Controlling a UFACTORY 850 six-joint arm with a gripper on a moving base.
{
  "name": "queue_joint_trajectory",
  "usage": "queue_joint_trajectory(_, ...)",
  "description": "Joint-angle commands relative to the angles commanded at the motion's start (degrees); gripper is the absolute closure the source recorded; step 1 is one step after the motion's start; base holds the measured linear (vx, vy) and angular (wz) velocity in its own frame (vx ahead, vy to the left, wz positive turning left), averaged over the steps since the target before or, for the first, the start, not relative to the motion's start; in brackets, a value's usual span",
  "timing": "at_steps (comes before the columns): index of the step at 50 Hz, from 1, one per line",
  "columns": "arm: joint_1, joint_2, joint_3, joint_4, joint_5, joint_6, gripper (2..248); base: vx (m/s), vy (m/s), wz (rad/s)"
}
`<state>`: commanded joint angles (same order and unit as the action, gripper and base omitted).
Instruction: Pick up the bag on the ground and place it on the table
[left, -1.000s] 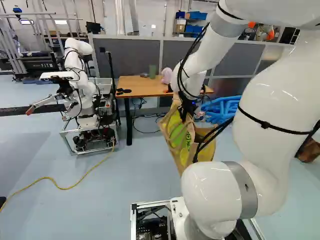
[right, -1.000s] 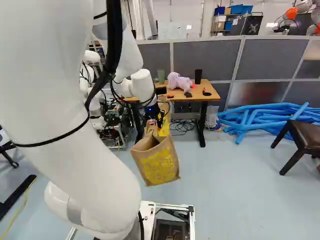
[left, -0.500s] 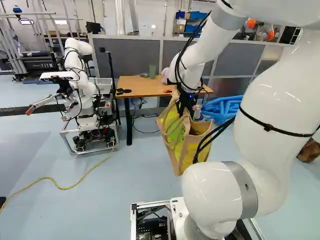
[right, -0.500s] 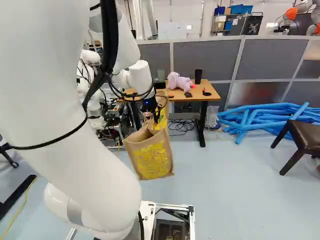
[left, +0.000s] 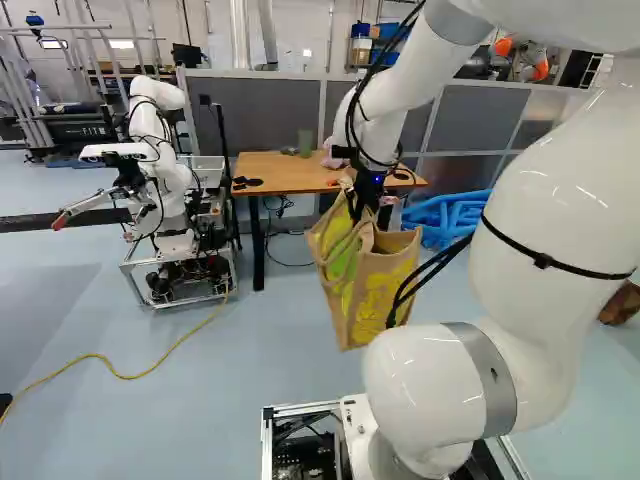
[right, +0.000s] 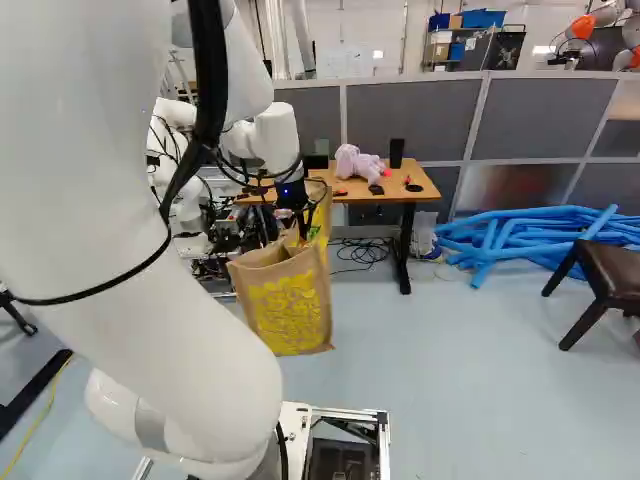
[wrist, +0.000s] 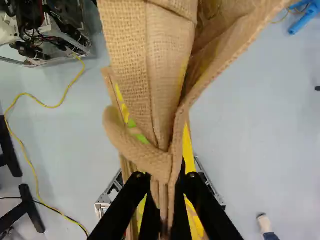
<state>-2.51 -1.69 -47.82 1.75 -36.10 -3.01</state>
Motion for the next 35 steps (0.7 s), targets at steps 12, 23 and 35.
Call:
queue_joint_trajectory(12,0.11,0.4,-1.96,1.6,-3.34,0.0,228,0.0,0.0,0.0)
queue_joint_trajectory(23,0.03,0.66,-3.85,2.24,-5.62,0.0,228,0.0,0.0,0.0)
queue_joint_trajectory(35,0.03,0.83,-5.99,2.31,-8.34,0.0,228,0.0,0.0,0.0)
